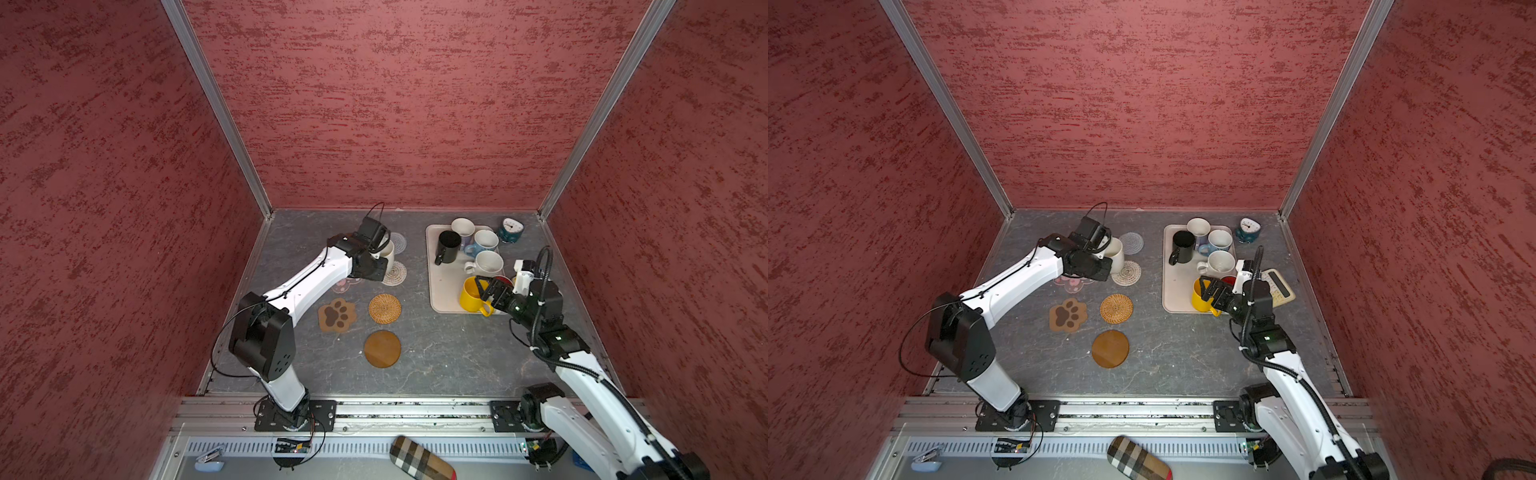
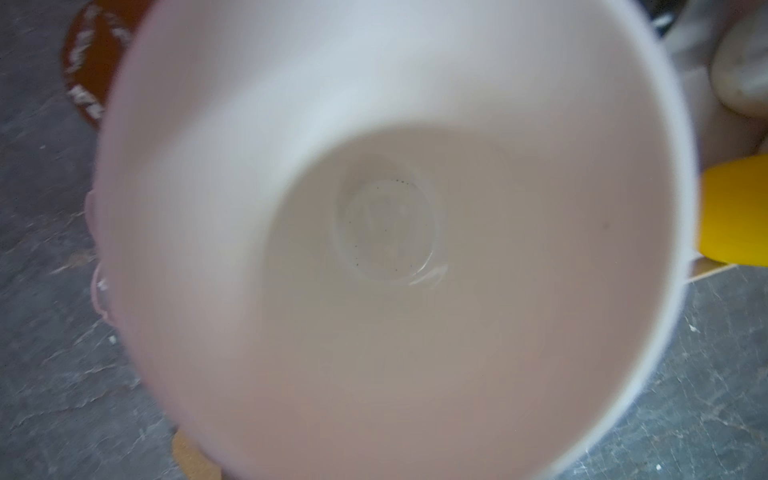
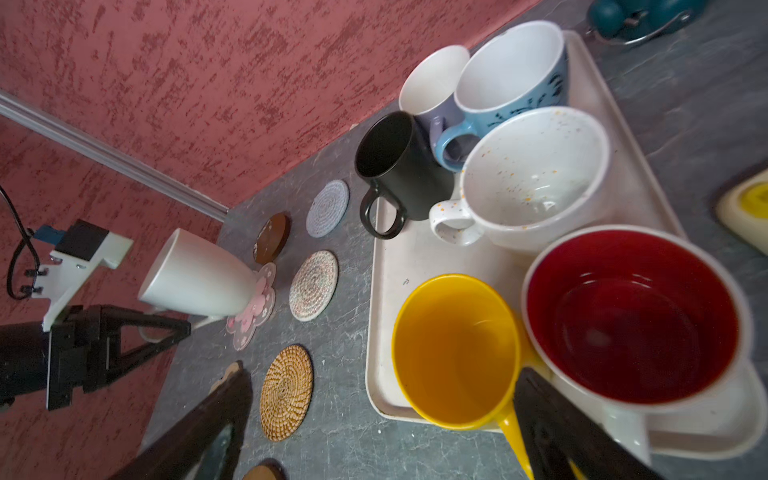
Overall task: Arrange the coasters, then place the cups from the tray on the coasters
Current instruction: 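Lift the white mug with the left gripper toward the brown round coaster, then lower the white mug onto the brown coaster while right gripper hovers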
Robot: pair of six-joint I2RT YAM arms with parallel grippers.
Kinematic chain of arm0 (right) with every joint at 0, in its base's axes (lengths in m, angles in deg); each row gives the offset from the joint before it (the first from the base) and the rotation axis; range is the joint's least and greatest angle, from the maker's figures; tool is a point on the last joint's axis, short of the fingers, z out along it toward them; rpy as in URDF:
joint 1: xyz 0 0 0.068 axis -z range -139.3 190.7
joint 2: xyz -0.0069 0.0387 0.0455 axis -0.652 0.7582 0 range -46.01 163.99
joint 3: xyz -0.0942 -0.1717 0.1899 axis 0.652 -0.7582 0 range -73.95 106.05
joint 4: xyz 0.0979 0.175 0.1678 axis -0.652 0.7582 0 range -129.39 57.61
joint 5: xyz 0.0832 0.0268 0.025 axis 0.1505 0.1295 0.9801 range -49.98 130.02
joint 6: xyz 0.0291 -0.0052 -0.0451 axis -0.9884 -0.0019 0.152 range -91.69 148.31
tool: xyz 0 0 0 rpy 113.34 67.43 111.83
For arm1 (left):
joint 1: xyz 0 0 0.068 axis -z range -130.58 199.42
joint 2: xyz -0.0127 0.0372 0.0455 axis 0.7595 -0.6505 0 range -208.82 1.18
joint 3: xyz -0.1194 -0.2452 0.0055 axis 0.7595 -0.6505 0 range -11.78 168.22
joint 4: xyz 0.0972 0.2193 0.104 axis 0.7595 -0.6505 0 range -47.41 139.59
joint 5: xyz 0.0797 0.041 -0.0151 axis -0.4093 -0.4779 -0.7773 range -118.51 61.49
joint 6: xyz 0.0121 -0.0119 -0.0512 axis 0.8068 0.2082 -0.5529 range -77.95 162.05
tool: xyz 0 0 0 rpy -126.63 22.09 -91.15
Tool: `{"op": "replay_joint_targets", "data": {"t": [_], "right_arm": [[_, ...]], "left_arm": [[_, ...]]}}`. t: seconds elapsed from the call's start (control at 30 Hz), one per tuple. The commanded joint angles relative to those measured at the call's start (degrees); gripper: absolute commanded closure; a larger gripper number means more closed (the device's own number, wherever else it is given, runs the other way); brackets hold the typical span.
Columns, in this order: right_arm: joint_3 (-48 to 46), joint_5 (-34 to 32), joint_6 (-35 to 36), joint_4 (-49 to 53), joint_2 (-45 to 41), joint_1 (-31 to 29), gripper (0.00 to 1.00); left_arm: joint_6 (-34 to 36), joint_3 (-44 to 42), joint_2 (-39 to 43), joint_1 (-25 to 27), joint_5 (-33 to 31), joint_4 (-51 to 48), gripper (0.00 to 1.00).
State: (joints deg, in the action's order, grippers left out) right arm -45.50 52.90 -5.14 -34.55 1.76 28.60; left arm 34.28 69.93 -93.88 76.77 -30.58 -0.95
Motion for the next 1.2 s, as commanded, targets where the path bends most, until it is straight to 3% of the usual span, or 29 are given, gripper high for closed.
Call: {"op": "replay_joint_targets", "data": {"t": [0.0, 0.2, 0.53, 0.83, 1.17], "right_arm": [[4.30, 1.53, 2.02, -6.60, 4.59, -3.17, 0.01], [10.51, 2.18, 4.60, -11.69, 16.18, -8.49, 0.01], [21.06, 3.51, 4.49, -16.03, 31.61, -12.23, 0.01], [25.79, 2.88, 4.64, -18.63, 39.24, -12.76, 0.01], [26.40, 4.28, 4.90, -19.60, 41.68, -12.74, 0.01]], "left_arm": [[-1.12, 0.81, 2.63, -3.23, -0.51, 3.09, 1.00], [-1.02, 3.60, -0.23, -8.50, -1.24, 3.08, 1.00], [-0.84, 11.48, -9.37, -14.68, -0.65, 2.73, 1.00], [0.19, 19.07, -19.21, -16.45, -1.22, 2.73, 1.00], [0.72, 24.18, -24.89, -17.54, -2.65, 3.22, 1.00]]}}
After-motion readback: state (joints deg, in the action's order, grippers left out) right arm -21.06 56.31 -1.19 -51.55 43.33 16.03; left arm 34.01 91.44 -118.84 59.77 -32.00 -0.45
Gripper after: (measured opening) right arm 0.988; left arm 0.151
